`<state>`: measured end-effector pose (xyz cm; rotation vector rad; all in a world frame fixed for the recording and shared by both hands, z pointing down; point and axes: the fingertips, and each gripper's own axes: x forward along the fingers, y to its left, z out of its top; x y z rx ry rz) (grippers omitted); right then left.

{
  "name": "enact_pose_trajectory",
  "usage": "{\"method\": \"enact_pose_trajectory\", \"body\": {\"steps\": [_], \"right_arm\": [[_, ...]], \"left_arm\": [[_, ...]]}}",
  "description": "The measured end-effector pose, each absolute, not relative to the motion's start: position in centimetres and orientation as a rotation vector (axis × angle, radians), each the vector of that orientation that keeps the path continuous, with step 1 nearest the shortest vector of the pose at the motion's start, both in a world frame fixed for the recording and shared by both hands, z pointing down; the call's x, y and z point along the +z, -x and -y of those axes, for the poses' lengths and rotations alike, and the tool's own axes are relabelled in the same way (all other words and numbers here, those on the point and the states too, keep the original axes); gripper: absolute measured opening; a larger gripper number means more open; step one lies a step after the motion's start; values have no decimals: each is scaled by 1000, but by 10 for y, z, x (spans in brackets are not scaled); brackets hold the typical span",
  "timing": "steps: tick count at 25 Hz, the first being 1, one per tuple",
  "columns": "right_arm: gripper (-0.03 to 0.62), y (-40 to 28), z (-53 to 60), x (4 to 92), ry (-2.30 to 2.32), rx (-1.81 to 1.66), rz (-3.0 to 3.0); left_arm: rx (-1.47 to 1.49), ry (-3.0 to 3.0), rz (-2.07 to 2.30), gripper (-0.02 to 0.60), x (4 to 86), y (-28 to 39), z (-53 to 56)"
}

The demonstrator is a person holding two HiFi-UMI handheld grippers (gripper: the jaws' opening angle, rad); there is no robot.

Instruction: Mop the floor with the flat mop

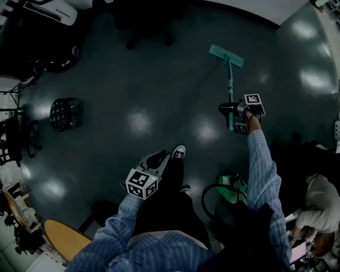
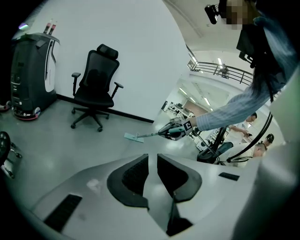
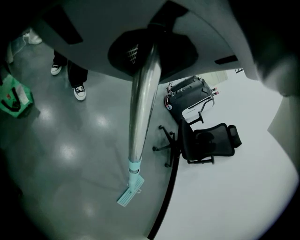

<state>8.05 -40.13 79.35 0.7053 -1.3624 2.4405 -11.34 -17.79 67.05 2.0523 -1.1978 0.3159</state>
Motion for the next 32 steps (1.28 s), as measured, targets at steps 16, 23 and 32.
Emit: {"method": "enact_pose_trajectory", "body": {"steps": [16, 23, 32], "right_arm": [[29, -87, 139, 706, -604, 2492, 1283], [29, -100, -15, 684, -569, 2527, 1256], [29, -113, -210, 660, -509, 2517, 1213]], "left_arm": [[291, -2205, 1053, 61, 572, 53, 86], [300, -2239, 1021, 61, 553, 38, -1], [294, -2249, 1056, 61, 539, 44, -86]]}}
